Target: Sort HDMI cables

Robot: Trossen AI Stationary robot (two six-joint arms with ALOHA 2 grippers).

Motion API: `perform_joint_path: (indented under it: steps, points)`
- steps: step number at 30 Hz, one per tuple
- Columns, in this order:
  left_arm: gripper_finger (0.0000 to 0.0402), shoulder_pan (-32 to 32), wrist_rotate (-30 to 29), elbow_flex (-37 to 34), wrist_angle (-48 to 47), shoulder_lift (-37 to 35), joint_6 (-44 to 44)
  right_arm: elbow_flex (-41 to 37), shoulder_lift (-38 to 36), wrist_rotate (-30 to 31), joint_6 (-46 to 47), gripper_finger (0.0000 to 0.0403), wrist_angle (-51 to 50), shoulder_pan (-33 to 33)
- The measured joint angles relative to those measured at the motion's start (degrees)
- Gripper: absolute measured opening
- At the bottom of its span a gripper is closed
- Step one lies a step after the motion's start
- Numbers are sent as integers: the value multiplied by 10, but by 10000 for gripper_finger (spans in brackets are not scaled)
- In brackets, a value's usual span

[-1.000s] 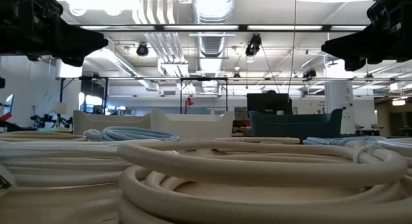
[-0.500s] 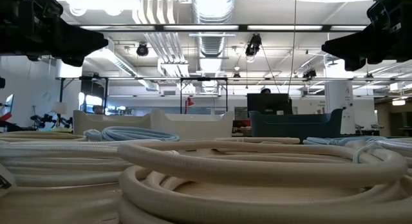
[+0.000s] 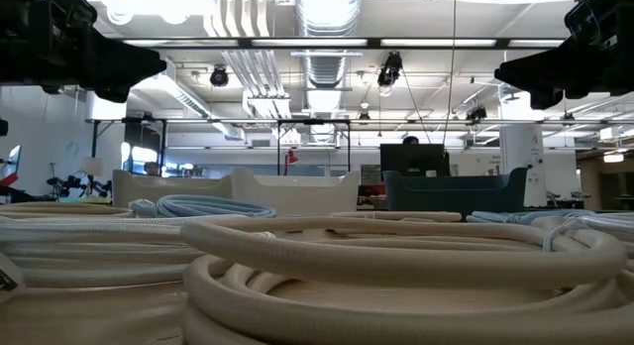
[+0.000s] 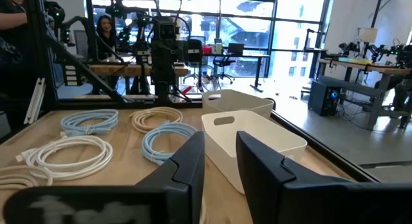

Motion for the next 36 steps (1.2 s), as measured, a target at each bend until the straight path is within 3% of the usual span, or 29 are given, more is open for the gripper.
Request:
perform_joint_path:
  steps: [18,36]
  points:
    - [136,0,0,0,0,0,0,0,0,0,0,68,0,0]
    - [136,0,0,0,0,0,0,0,0,0,0,89,0,0]
